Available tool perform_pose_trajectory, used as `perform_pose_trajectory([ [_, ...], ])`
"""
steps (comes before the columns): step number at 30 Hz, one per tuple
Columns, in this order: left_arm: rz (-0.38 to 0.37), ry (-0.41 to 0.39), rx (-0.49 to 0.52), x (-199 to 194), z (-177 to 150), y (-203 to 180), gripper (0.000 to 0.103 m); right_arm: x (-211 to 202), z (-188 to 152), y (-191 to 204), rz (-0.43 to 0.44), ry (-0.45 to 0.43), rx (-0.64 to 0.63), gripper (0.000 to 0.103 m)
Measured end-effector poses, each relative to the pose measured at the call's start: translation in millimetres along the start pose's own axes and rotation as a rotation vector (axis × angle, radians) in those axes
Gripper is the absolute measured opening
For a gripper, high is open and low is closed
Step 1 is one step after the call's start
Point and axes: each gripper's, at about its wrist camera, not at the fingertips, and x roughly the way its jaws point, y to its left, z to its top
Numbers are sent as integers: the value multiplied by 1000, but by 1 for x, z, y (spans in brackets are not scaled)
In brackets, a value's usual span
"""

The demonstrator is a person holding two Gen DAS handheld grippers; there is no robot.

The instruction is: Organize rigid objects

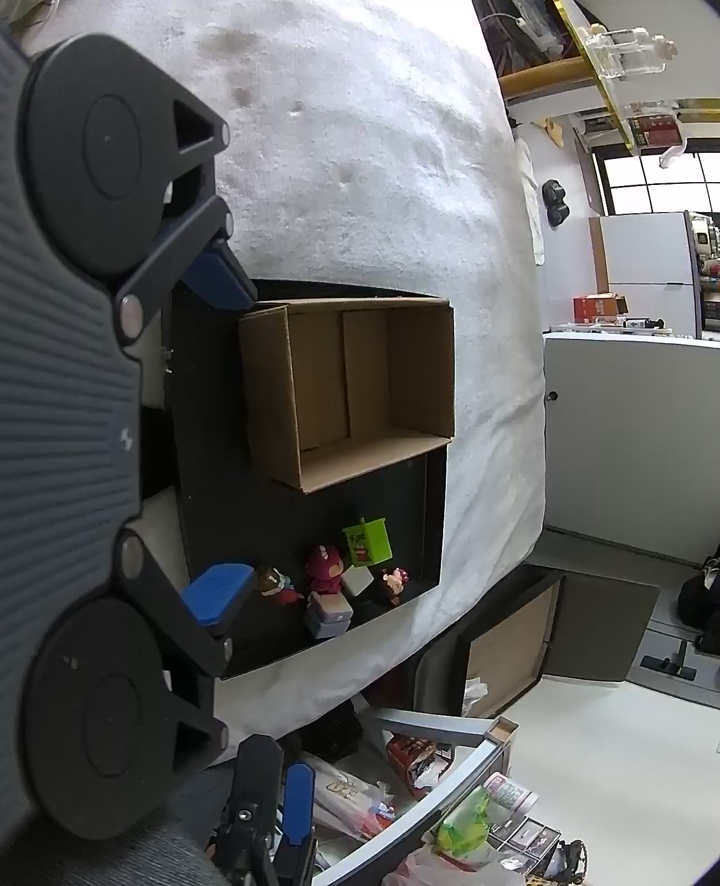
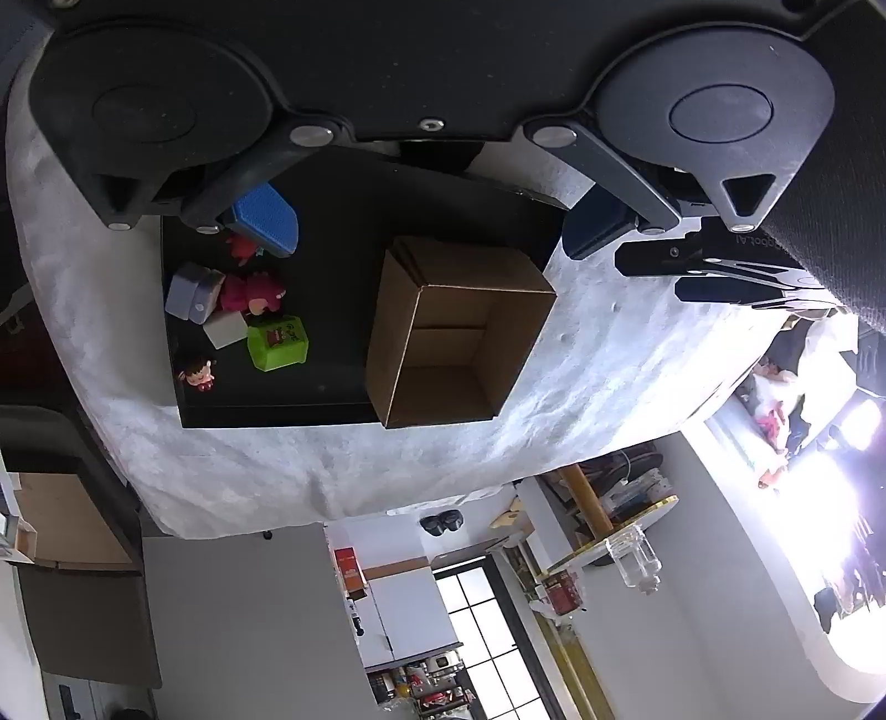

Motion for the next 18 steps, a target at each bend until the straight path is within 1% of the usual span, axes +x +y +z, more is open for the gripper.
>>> perform_pose_trajectory([
  [15, -3, 7, -6, 1, 1, -1, 98, -4, 0, -6, -13, 11, 14, 103],
  [18, 1, -1, -3, 1, 1, -1, 98, -3, -2, -1, -33, 13, 15, 103],
])
